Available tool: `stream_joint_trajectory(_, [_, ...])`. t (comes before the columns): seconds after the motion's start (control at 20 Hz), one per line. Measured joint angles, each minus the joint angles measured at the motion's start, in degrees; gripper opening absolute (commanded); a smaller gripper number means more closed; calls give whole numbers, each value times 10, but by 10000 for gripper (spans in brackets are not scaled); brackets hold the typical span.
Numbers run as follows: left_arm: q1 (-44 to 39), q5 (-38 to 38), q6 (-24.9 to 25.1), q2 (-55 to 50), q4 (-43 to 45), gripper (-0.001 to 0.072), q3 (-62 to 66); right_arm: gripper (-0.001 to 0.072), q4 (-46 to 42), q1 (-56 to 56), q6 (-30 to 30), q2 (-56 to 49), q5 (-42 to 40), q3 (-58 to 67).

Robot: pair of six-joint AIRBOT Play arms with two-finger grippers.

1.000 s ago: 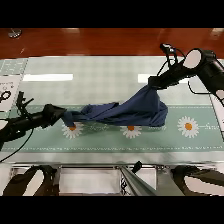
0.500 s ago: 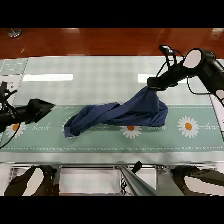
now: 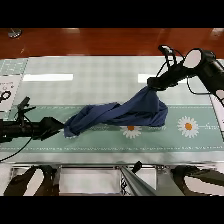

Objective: Fold the shirts.

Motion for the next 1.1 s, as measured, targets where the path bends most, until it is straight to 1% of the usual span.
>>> stream_joint_trajectory(0.2, [-37, 5, -5, 3, 4, 600, -6, 24, 0, 0, -3, 0, -4, 0])
stream_joint_trajectory(0.3, [-64, 22, -18, 3, 13, 600, -7, 23, 0, 0, -3, 0, -5, 0])
stream_joint_trajectory(0.35, [-81, 32, -28, 3, 24, 600, -7, 23, 0, 0, -4, 0, -7, 0])
stream_joint_trajectory(0.6, [-181, 78, -113, 2, 114, 600, 2, 23, 0, 0, -4, 0, -9, 0])
stream_joint_trajectory(0.75, [-218, 114, -158, 2, 142, 600, 12, 23, 0, 0, -4, 0, -12, 0])
stream_joint_trajectory(0.9, [-237, 145, -183, -1, 156, 600, 16, 23, 0, 0, -4, 0, -13, 0])
stream_joint_trajectory(1.1, [-254, 171, -195, -24, 169, 594, 18, 23, 0, 0, -4, 0, -16, 0])
